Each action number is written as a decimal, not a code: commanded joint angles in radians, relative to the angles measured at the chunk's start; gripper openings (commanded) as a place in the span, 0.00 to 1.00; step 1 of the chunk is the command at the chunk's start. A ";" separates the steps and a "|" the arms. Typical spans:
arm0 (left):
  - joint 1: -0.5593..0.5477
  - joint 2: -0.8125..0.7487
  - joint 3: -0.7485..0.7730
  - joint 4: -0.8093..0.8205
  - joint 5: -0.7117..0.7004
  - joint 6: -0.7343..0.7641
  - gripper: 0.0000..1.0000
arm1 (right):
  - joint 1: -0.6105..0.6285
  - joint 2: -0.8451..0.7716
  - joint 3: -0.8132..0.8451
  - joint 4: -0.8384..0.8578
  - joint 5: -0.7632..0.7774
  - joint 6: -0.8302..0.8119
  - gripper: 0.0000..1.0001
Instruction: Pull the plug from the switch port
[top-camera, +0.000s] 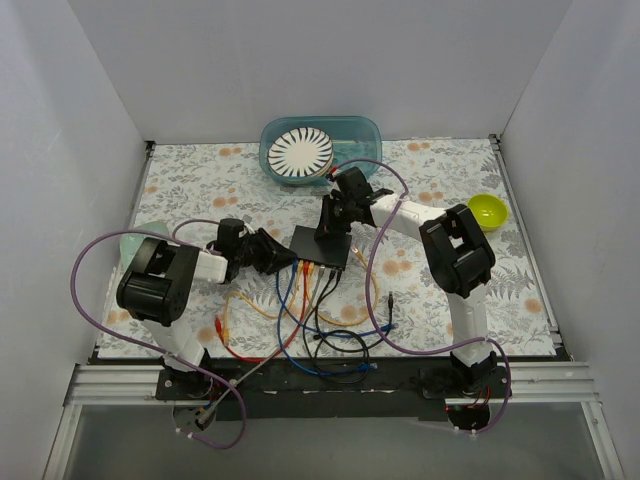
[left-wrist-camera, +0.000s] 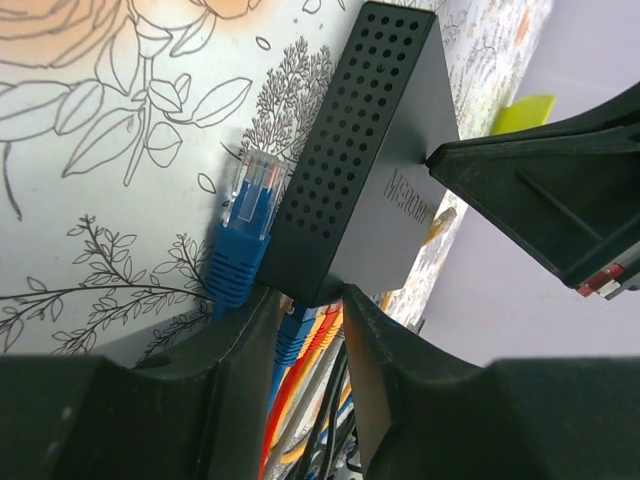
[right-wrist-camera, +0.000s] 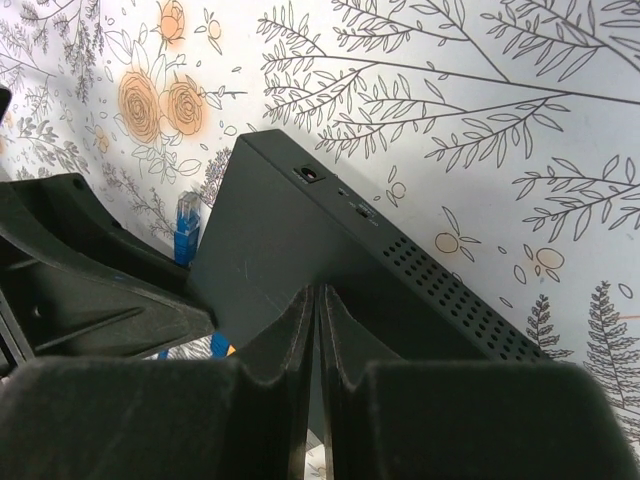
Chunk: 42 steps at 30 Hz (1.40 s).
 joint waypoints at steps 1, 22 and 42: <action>-0.004 0.042 -0.066 0.074 0.036 0.006 0.32 | 0.008 -0.005 -0.030 -0.054 0.022 -0.029 0.13; -0.006 0.117 -0.104 0.162 0.078 -0.064 0.13 | 0.017 -0.008 -0.043 -0.057 0.031 -0.035 0.14; -0.003 0.111 -0.112 0.179 0.113 -0.057 0.00 | 0.131 -0.088 -0.107 -0.072 0.014 -0.049 0.13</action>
